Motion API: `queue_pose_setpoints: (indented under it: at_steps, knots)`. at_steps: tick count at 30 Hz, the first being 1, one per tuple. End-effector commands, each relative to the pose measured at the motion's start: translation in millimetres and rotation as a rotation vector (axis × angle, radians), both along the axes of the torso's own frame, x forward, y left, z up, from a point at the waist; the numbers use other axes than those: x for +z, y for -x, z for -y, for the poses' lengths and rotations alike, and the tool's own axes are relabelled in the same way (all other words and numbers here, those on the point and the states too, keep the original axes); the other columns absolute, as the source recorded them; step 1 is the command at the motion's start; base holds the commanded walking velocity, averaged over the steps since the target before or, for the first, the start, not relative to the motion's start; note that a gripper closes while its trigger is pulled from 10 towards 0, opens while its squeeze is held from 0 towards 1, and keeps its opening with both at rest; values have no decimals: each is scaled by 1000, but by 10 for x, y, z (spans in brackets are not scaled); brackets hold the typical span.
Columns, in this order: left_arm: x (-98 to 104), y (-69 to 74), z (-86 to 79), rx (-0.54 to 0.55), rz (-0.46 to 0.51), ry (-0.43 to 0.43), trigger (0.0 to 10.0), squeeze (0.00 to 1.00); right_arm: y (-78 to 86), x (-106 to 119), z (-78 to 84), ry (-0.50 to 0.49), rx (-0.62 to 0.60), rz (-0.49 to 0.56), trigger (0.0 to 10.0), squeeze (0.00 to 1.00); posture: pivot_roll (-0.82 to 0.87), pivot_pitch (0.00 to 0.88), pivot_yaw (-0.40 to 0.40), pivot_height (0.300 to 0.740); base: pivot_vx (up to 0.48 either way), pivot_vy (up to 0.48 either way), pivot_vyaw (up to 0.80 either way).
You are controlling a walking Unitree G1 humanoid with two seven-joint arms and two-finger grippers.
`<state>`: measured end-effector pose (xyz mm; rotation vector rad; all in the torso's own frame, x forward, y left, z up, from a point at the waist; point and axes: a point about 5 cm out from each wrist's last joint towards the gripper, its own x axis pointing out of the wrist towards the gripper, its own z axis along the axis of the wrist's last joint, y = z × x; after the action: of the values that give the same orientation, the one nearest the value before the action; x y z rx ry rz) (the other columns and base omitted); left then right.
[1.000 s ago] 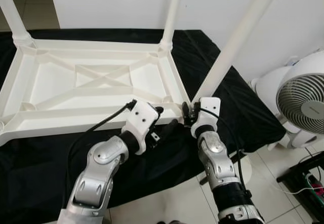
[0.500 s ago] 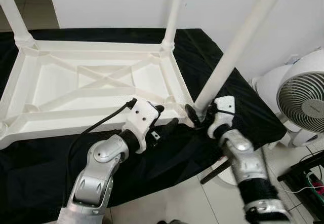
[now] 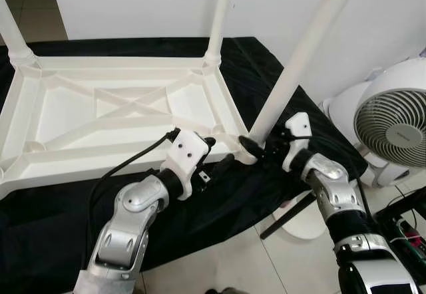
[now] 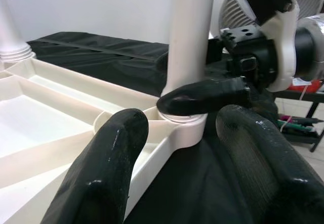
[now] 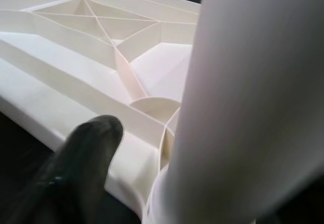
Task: Building children table
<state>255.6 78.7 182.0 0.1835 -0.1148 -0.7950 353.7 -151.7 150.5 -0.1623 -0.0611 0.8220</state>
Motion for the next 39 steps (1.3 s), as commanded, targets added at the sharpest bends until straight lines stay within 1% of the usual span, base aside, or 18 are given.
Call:
queue_pose_setpoints:
  at_steps: [1, 2, 9, 16, 18, 19, 21, 25, 27, 29, 30, 31, 33, 34, 36, 37, 38, 39]
  knots:
    - [11, -27, -8, 56, 1, 20, 10000, 0, 13, -73, -11, 30, 33, -23, 3020, 0, 105, 63, -121, 740, 0, 0, 0]
    - [14, -24, -10, 58, 1, 21, 10000, 0, 7, -84, -24, 33, 42, -31, 0, 0, 111, 62, -124, 740, 0, 0, 0]
    - [9, -8, -21, 64, 1, 22, 10000, 0, 21, -163, -55, 45, 84, -67, 0, 0, 118, 65, -130, 740, 0, 0, 0]
    - [8, -8, -3, 64, 1, 24, 10000, 0, 74, -239, -16, 41, 102, -79, 0, 0, 113, 60, -133, 740, 0, 0, 0]
    - [2, -1, 7, 58, -1, 24, 10000, 0, 90, -271, -6, 35, 89, -81, 0, 0, 109, 61, -135, 740, 0, 0, 0]
    - [0, 2, 10, 56, -3, 24, 10000, 0, 88, -279, -11, 22, 60, -79, 10000, 0, 105, 60, -135, 740, 0, 0, 0]
    - [-6, 10, 13, 54, -4, 25, 10000, 0, 88, -288, -17, 5, 27, -76, 10000, 0, 104, 61, -134, 740, 0, 0, 0]
    - [-20, 22, 30, 44, -11, 26, 10000, 0, 113, -383, -77, 32, -134, -92, 10000, 0, 99, 62, -136, 740, 0, 0, 0]
    - [-27, 28, 39, 40, -14, 26, 10000, 0, 148, -420, -133, 0, -213, -109, 10000, 0, 96, 61, -135, 740, 0, 0, 0]
    - [-30, 34, 44, 37, -16, 26, 10000, 0, 180, -443, -175, -20, -260, -116, 10000, 0, 95, 61, -134, 740, 0, 0, 0]
    - [-30, 34, 44, 37, -16, 26, 10000, 0, 180, -443, -175, -20, -260, -116, 10000, 0, 95, 61, -134, 740, 0, 0, 0]
    - [-32, 36, 47, 35, -17, 27, 10000, 0, 207, -462, -211, -29, -296, -121, 10000, 0, 92, 59, -133, 740, 0, 0, 0]
    - [-32, 36, 47, 35, -17, 27, 10000, 0, 207, -462, -211, -29, -296, -121, 10000, 0, 92, 59, -133, 740, 0, 0, 0]
    - [-36, 37, 51, 33, -18, 27, 10000, 0, 233, -490, -246, -55, -367, -144, 10000, 0, 90, 58, -134, 740, 0, 0, 0]
    - [-44, 39, 67, 26, -21, 28, 10000, 0, 287, -517, -288, -80, -585, -149, 10000, 0, 85, 55, -133, 740, 0, 0, 0]
    - [-46, 40, 72, 24, -22, 29, 10000, 0, 308, -516, -292, -83, -658, -145, 10000, 0, 85, 55, -133, 740, 0, 0, 0]
    - [-46, 40, 72, 24, -22, 29, 10000, 0, 308, -516, -292, -83, -658, -145, 10000, 0, 85, 55, -133, 740, 0, 0, 0]
    - [-48, 41, 79, 20, -23, 29, 10000, 0, 326, -514, -289, -86, -743, -139, 10000, 0, 83, 54, -136, 740, 0, 0, 0]
